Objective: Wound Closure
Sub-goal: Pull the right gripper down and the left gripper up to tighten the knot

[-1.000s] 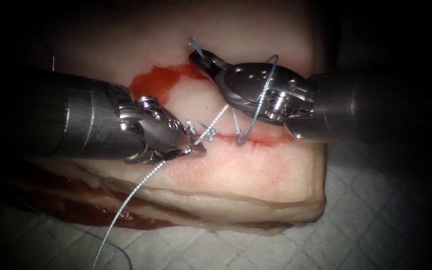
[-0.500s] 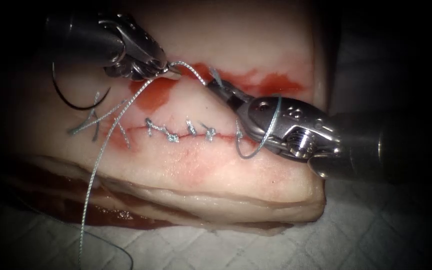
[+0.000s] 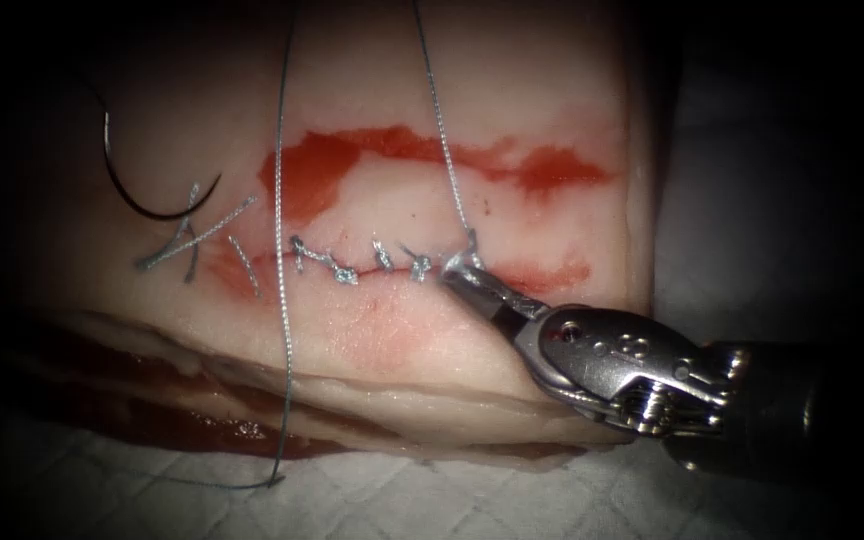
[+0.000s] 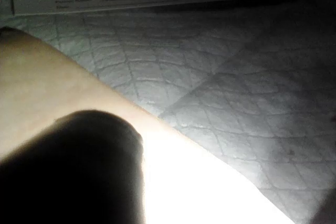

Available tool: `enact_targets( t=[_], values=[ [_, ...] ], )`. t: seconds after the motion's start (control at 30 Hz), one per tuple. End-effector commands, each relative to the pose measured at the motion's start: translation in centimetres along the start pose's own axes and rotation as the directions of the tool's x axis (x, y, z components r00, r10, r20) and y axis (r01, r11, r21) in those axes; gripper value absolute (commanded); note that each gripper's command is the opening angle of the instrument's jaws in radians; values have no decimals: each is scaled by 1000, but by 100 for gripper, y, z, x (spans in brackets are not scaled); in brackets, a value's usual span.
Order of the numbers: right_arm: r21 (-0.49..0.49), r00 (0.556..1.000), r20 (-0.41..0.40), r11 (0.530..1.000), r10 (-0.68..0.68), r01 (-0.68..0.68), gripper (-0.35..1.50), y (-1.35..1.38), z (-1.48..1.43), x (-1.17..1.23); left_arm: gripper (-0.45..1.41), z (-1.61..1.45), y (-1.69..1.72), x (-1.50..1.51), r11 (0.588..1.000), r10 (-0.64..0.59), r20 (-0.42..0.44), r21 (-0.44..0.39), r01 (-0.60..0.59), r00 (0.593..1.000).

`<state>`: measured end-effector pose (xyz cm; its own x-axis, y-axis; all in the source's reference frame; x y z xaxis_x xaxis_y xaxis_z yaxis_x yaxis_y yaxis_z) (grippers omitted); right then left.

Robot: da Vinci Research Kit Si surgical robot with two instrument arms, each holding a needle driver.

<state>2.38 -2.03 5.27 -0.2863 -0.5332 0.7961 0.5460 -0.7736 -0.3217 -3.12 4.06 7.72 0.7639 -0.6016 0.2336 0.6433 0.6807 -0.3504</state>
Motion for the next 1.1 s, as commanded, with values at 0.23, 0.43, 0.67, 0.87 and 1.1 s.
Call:
enact_targets(
  t=[0.23,0.43,0.67,0.87,1.1],
  values=[
    [-85,993,-36,990,-112,109,-35,15,7,12,-45,16,29,-60,933,213,10,-298,-201,977],
    [-154,983,-61,975,-172,161,-35,26,9,29,-45,45,26,-104,806,366,-137,-448,-387,920],
    [-194,980,-72,966,-185,168,-35,32,11,42,-45,64,14,-131,749,410,-209,-478,-459,888],
    [-223,982,-105,966,-156,130,-35,41,8,47,-45,82,1,-152,675,458,-296,-498,-545,838],
    [-268,985,-139,962,-102,62,-35,49,7,54,-45,97,-19,-161,614,494,-368,-494,-616,788]
  ],
)
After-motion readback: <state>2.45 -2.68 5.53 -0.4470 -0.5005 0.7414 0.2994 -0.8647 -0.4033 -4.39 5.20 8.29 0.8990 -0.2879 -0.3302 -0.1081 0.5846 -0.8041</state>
